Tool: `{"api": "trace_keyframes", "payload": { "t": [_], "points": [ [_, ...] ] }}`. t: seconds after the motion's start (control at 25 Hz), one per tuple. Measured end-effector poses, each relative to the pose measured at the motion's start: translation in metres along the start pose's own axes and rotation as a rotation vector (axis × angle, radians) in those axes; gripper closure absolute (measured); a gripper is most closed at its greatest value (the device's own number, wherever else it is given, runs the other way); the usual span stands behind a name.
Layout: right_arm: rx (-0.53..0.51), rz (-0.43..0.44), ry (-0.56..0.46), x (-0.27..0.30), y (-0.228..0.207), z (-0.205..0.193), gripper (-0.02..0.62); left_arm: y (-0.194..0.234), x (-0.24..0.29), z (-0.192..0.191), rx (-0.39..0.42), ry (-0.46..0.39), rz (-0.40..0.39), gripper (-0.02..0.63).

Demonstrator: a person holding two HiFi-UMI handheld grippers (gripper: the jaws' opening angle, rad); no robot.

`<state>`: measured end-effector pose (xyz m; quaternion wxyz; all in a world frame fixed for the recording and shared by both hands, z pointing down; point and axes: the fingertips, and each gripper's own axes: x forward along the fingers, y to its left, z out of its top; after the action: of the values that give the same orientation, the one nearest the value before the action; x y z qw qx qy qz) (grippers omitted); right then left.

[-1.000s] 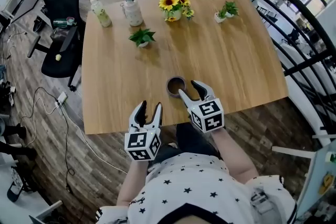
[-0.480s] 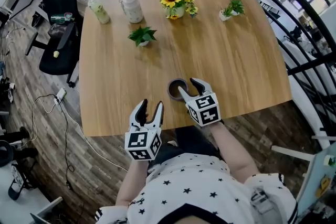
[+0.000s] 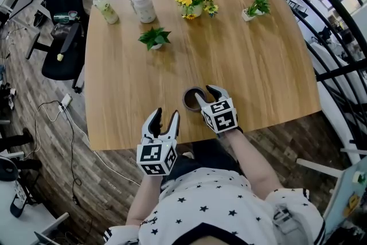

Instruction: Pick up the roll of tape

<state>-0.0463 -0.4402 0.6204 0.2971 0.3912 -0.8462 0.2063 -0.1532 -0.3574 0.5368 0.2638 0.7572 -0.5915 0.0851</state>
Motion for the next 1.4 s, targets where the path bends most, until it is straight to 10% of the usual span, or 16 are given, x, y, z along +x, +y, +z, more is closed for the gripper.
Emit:
{"api": "trace_keyframes", "payload": {
  "t": [1.4],
  "points": [
    [0.002,-0.045,0.032,0.0,0.0,-0.005,0.523,-0.005,-0.013,0.004,0.004,-0.029,-0.009,0.396]
  ]
}}
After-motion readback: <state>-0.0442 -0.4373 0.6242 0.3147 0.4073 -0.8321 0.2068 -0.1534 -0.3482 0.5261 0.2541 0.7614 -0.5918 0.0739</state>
